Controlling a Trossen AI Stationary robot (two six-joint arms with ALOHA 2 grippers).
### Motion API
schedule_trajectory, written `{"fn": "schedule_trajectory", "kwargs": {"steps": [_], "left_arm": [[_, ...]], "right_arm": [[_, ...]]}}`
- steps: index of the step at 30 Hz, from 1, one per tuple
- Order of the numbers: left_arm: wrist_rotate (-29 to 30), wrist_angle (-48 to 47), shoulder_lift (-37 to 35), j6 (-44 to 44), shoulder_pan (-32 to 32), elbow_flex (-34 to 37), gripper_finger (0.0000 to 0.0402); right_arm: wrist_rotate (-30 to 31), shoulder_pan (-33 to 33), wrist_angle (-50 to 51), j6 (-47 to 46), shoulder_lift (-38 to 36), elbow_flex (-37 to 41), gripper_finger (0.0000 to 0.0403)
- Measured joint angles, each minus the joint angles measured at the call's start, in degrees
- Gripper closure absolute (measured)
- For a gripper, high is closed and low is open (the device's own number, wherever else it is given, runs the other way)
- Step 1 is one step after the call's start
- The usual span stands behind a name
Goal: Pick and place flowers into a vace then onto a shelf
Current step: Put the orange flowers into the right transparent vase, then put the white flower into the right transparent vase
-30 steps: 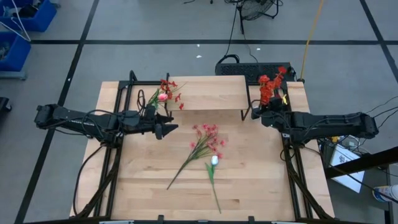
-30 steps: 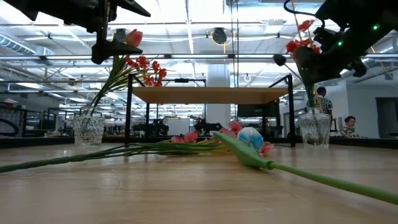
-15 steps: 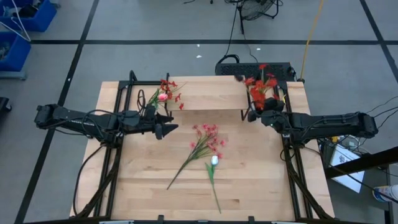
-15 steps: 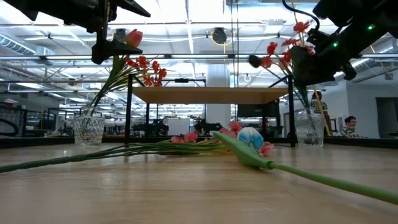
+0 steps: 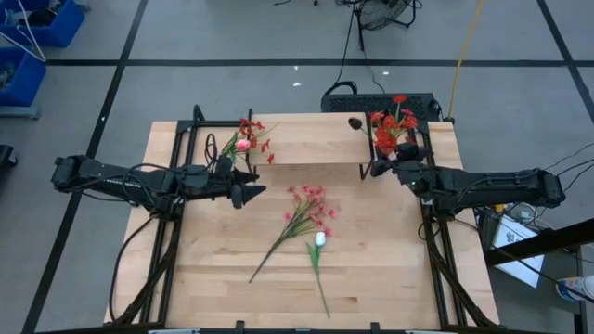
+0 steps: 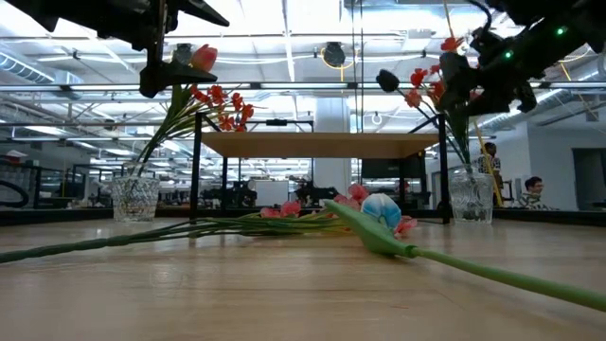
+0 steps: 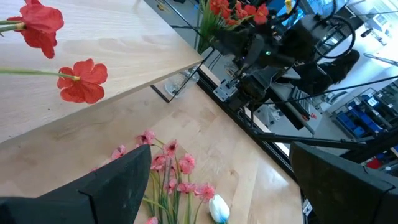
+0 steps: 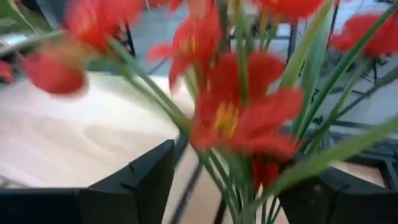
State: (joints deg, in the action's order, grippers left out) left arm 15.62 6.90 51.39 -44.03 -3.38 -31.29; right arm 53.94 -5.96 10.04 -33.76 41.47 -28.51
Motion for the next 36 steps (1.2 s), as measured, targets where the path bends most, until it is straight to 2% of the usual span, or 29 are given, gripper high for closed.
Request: {"fn": "schedule_trajectory", "kwargs": {"steps": [4, 11, 18, 28, 31, 36], "left_arm": [[0.0, 0.0, 0.0, 0.0, 0.0, 0.0, 0.0016], [0.0, 0.0, 0.0, 0.4, 0.0, 0.0, 0.0016], [-0.2, 0.0, 0.0, 0.4, 0.0, 0.0, 0.0016], [-0.3, 0.1, 0.0, 0.4, 0.0, 0.0, 0.0016], [-0.3, 0.1, 0.0, 0.4, 0.0, 0.0, 0.0016], [-0.5, 0.1, 0.0, 0.3, 0.0, 0.0, 0.0016]], "right_arm": [[-0.1, 0.1, -4.3, 3.8, -2.3, 0.0, 0.0141], [0.0, 1.1, -9.1, 10.5, -6.8, 0.0, 0.0145], [0.0, 3.0, -12.9, 12.3, -9.5, 0.0, 0.0146], [-0.1, 11.9, -40.7, 33.7, -6.2, -0.1, 0.0147], [-0.1, 14.6, -44.5, 35.4, -4.3, -0.1, 0.0147], [-0.1, 18.9, -45.9, 33.2, -0.9, -0.1, 0.0147]]}}
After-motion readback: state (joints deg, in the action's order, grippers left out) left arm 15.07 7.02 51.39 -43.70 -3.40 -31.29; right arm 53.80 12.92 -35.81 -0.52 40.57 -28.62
